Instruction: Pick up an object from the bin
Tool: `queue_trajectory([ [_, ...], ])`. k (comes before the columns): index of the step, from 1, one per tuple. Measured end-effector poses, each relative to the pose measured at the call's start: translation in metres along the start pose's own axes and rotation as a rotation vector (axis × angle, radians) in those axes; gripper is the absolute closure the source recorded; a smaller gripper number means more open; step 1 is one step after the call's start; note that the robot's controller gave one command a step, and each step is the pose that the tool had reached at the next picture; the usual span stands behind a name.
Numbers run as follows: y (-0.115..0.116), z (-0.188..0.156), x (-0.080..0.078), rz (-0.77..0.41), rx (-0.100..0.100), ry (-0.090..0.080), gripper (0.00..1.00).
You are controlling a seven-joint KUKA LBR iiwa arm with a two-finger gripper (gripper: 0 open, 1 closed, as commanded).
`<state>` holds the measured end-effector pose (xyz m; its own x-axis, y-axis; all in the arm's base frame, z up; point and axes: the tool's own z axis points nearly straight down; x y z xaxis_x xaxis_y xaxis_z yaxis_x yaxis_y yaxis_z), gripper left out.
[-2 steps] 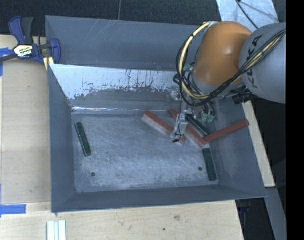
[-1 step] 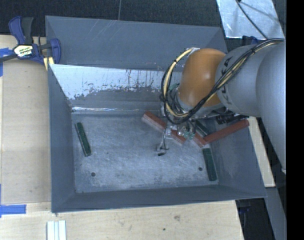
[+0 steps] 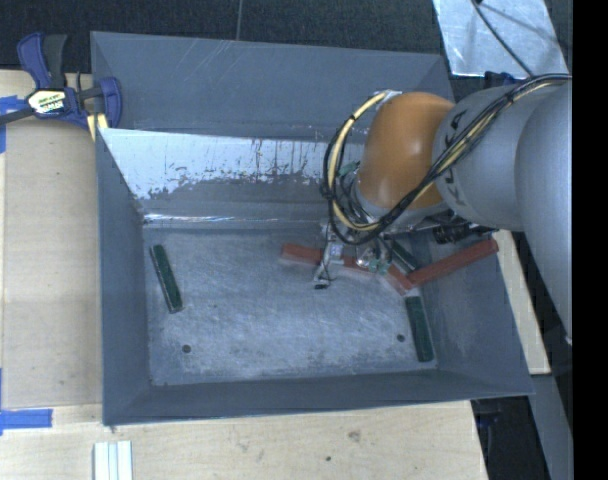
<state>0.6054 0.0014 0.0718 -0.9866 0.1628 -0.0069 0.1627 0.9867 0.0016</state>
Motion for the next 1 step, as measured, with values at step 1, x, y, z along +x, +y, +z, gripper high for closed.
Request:
queue_trajectory([
  [1, 0.0002, -0.2248, -0.0016, 0.034, -0.001, -0.006, 1.00],
])
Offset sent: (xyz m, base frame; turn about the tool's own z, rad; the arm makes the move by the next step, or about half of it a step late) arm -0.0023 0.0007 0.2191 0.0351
